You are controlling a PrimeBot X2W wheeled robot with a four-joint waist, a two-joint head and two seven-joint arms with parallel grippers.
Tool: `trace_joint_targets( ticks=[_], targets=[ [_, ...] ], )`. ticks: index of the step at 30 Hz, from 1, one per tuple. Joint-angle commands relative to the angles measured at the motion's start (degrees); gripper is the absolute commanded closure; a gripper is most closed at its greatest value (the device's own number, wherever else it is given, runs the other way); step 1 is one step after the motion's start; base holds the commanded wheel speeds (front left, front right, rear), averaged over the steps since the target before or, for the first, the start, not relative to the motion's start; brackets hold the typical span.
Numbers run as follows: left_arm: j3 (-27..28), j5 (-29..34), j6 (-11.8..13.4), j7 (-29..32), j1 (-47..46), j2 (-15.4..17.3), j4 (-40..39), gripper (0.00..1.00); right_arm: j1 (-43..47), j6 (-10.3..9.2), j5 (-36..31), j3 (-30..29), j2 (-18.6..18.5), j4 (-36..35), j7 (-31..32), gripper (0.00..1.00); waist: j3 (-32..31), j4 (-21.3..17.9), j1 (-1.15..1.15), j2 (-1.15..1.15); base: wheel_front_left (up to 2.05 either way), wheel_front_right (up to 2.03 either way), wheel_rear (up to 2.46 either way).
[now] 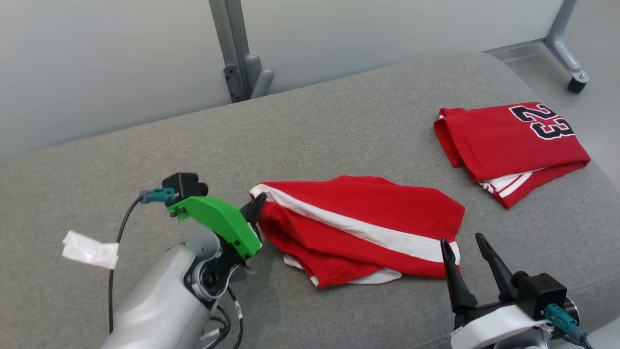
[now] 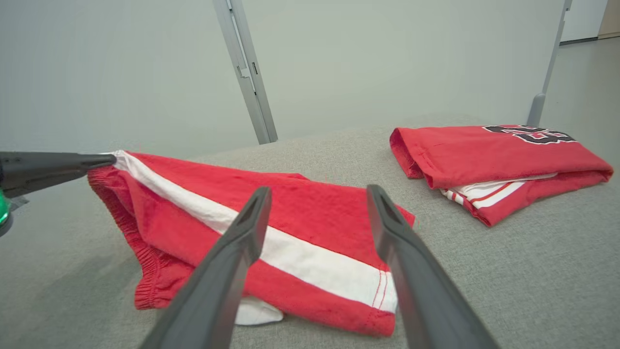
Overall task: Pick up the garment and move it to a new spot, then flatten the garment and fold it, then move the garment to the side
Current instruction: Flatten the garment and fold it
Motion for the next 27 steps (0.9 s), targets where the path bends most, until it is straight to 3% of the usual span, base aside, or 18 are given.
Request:
trace_joint_targets(
  ticks=[1,8,9,11,12,13,17,21,27],
  targets=[
    [1.11,-0.99,-0.71,-1.61,2.75,1.34,-0.10,1.00,-0.25,-0.06,0.35,-0.03,-0.36,0.00,-0.04,0.00,0.68,1.37,0.00,0.00,0.00,0.00,0.00],
    [2.88,-1.78,-2.22,-5.69,9.84,5.03,-3.99,1.00,-0.41,-0.06,1.42,0.14,-0.96,0.68,-0.04,0.00,2.02,4.87,0.00,0.00,0.00,0.00,0.00],
    [2.95,-1.91,-2.31,-5.93,10.71,5.25,-4.74,0.95,-0.58,-0.06,1.88,0.19,-0.97,0.85,-0.04,0.00,2.19,5.36,0.00,0.00,0.00,0.00,0.00],
    [2.53,-0.61,-2.16,-7.30,11.96,6.16,-6.18,0.58,-0.80,-0.06,2.83,-0.07,-0.95,1.59,-0.04,0.00,2.50,6.32,0.00,0.00,0.00,0.00,0.00],
    [2.34,0.07,-1.84,-8.20,12.60,6.48,-6.80,0.25,-0.94,-0.06,3.28,0.01,-1.07,2.22,-0.04,0.00,2.63,6.75,0.00,0.00,0.00,0.00,0.00],
    [2.27,0.91,-1.22,-9.37,13.22,6.79,-7.36,0.00,-1.18,-0.06,3.95,0.02,-1.14,3.04,-0.04,0.00,2.74,7.11,0.00,0.00,0.00,0.00,0.00],
    [1.87,4.06,-0.11,-14.15,14.45,7.53,-9.35,0.00,-2.43,-0.06,6.04,0.04,-1.29,5.76,-0.04,0.00,3.03,7.97,0.00,0.00,0.00,0.00,0.00],
    [0.97,9.86,2.60,-20.78,16.31,8.59,-11.91,0.00,-4.80,-0.06,8.89,1.04,-2.02,11.00,-0.04,0.00,3.28,8.94,0.00,0.00,0.00,0.00,0.00],
    [2.79,19.63,6.67,-23.26,20.60,7.55,-18.30,0.00,-7.78,-0.06,11.42,1.56,-2.91,20.38,-0.04,0.00,3.27,10.26,0.00,0.00,0.00,0.00,0.00]
  ],
)
